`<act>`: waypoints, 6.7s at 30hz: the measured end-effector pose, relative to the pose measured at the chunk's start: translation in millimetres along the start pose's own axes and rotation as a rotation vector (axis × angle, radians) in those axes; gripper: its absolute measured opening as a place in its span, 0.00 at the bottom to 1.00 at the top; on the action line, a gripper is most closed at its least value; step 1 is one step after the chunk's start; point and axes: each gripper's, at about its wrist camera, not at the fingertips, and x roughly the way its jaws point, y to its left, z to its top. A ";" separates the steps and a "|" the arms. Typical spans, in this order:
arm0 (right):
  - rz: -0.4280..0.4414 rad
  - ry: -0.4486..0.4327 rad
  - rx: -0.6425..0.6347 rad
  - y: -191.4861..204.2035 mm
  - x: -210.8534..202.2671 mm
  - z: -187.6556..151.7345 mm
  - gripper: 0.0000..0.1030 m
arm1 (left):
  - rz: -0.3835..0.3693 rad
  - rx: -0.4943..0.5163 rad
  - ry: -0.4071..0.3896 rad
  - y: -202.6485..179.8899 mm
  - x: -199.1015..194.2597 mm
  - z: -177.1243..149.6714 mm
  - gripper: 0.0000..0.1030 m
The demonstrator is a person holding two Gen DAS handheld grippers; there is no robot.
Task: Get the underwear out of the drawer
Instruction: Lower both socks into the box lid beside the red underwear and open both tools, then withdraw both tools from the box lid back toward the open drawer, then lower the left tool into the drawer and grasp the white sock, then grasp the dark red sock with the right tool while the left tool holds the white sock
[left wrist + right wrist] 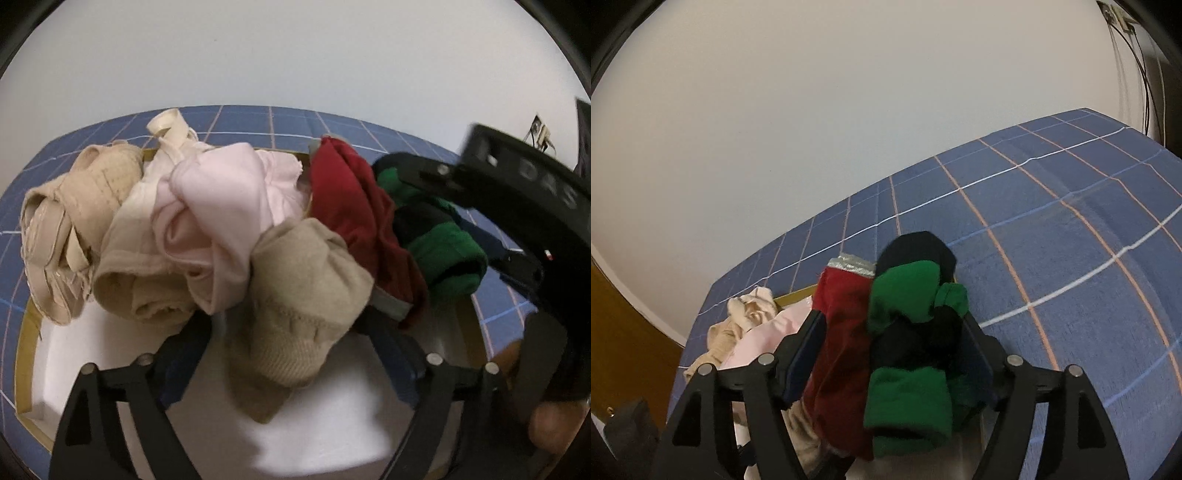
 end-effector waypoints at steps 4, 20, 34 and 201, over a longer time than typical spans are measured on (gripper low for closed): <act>0.003 -0.010 -0.042 3.4 -15.2 -8.5 0.72 | 0.013 0.007 0.010 0.0 0.3 -6.2 0.94; -0.019 -0.215 -0.205 21.0 -97.1 -62.2 0.72 | 0.191 0.084 -0.212 8.6 -58.6 -54.7 0.98; -0.016 -0.246 -0.248 22.9 -143.4 -107.7 0.72 | 0.191 0.078 -0.273 16.5 -99.3 -94.6 0.98; -0.249 0.685 -0.529 -58.1 -32.6 -268.7 0.37 | -0.025 0.298 0.247 18.5 -3.9 -218.1 0.21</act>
